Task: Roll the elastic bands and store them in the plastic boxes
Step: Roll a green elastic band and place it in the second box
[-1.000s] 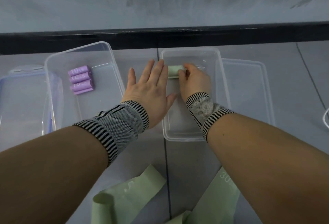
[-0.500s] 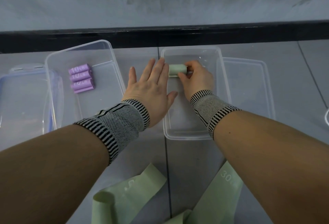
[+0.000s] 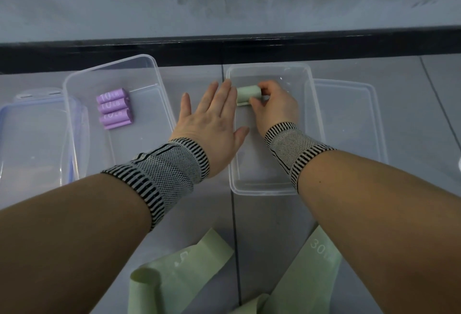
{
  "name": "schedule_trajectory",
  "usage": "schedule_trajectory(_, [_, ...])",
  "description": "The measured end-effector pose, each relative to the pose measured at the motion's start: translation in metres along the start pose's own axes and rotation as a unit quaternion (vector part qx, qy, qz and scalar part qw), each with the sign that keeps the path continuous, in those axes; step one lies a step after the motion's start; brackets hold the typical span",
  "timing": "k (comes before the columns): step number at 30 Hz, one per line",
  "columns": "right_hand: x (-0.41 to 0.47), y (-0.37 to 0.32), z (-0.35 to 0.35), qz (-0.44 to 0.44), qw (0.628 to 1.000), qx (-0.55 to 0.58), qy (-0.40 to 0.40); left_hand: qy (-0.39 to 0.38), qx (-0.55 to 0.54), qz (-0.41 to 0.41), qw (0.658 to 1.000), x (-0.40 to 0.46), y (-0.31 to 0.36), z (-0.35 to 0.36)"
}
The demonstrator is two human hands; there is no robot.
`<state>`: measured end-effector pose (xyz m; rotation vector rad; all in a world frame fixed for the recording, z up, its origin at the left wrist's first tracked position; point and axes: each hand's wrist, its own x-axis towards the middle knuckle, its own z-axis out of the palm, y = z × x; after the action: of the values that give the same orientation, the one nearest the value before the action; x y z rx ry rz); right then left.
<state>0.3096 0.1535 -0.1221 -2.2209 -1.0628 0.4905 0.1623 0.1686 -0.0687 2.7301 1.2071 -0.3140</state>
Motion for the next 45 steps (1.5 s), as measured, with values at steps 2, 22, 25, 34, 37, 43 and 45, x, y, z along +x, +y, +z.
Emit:
schedule_trajectory(2, [0.0016, -0.0009, 0.0013, 0.010, 1.000, -0.005, -0.001, -0.002, 0.001, 0.000, 1.000, 0.0003, -0.0001, 0.0000])
schedule_trajectory(22, [-0.0009, -0.0022, 0.0038, 0.008, 1.000, 0.011, -0.002, -0.001, -0.007, -0.001, 1.000, 0.0011, -0.0010, 0.0014])
schedule_trajectory(25, [-0.0006, -0.0040, 0.0054, 0.026, 0.999, 0.016, 0.010, 0.000, -0.006, -0.001, 1.000, 0.0011, -0.0010, 0.0019])
schedule_trajectory(34, [-0.0003, -0.0040, 0.0050, 0.019, 1.000, 0.004, -0.007, -0.004, -0.001, -0.002, 1.000, 0.0011, -0.0003, 0.0016])
schedule_trajectory(37, [-0.0034, -0.0039, 0.0050, 0.018, 1.000, 0.016, -0.005, 0.000, -0.004, 0.001, 1.000, 0.0012, -0.0008, 0.0014])
schedule_trajectory(43, [-0.0003, -0.0055, 0.0079, 0.032, 0.999, 0.010, 0.008, -0.007, 0.002, -0.001, 1.000, 0.0007, -0.0003, 0.0003])
schedule_trajectory(45, [0.0001, -0.0057, 0.0090, 0.037, 0.999, 0.012, 0.012, -0.010, 0.004, 0.000, 1.000, 0.0011, -0.0001, -0.0006])
